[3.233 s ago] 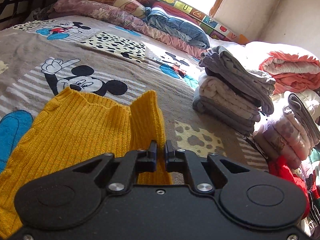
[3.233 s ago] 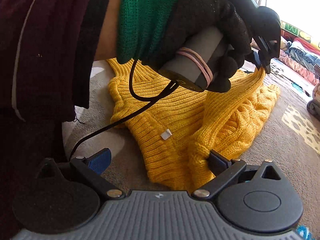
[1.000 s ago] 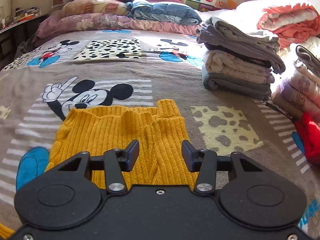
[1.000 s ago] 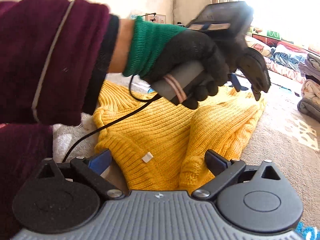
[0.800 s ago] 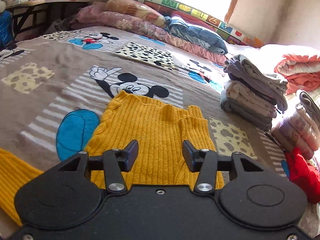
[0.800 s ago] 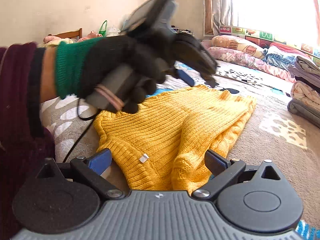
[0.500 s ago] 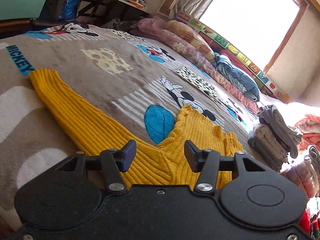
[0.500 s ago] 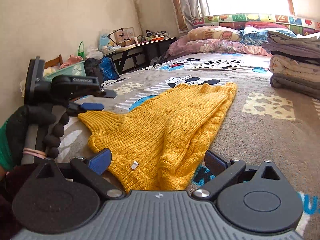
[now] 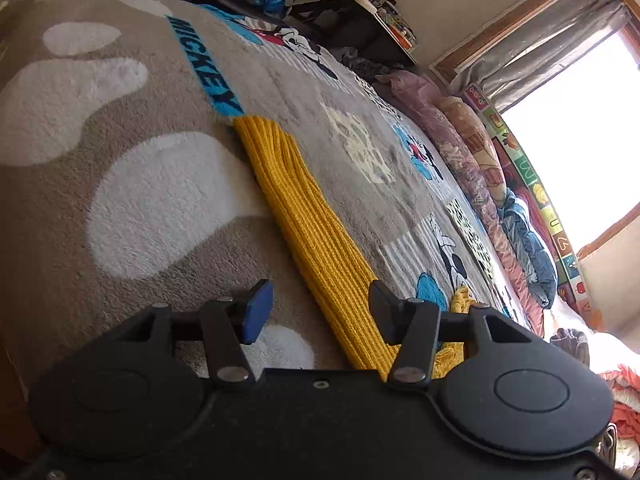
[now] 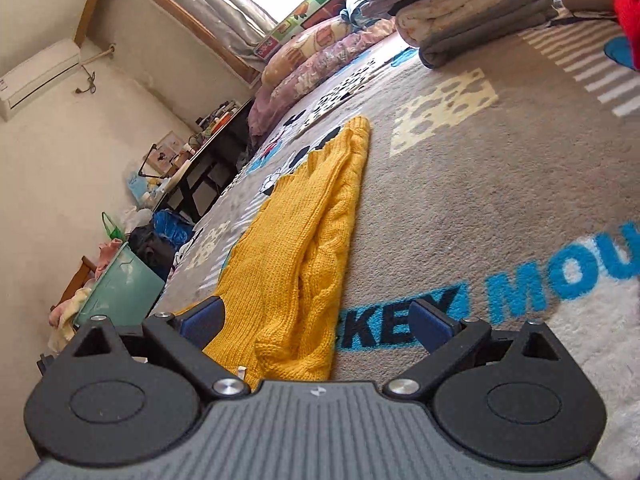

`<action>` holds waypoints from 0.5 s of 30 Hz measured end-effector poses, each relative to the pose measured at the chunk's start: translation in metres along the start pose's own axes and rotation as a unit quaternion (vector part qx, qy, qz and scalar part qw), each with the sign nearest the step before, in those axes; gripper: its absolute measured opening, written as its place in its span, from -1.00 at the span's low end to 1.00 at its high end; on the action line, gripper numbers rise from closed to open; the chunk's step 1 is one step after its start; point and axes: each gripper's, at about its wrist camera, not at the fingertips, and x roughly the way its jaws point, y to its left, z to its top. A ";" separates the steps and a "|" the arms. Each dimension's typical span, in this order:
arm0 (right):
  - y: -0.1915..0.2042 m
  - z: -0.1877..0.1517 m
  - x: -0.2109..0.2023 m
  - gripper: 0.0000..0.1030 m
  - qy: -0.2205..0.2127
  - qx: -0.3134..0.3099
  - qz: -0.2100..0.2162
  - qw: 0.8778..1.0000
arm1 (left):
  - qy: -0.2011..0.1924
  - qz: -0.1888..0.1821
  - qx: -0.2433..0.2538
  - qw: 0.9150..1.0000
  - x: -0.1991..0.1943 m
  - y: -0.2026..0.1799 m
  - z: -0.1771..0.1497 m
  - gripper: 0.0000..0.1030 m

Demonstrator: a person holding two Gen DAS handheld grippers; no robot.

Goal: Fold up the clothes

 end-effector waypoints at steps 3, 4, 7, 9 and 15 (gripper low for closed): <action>-0.010 0.000 0.004 0.91 0.005 0.026 -0.006 1.000 | 0.003 -0.013 -0.047 0.999 0.005 0.014 0.010 0.01; -0.013 -0.001 0.006 0.91 0.008 0.030 -0.007 0.999 | 0.001 -0.016 -0.057 0.998 0.008 0.016 0.013 0.01; -0.014 -0.003 0.013 0.91 0.016 0.024 -0.012 1.000 | -0.008 -0.023 -0.075 0.997 0.019 0.020 0.023 0.00; -0.012 -0.005 0.016 0.92 0.021 0.009 -0.014 1.000 | -0.012 -0.024 -0.081 0.996 0.026 0.022 0.028 -0.11; -0.011 -0.008 0.019 0.93 0.028 -0.031 -0.006 0.999 | -0.020 -0.037 -0.074 0.996 0.038 0.021 0.035 -0.60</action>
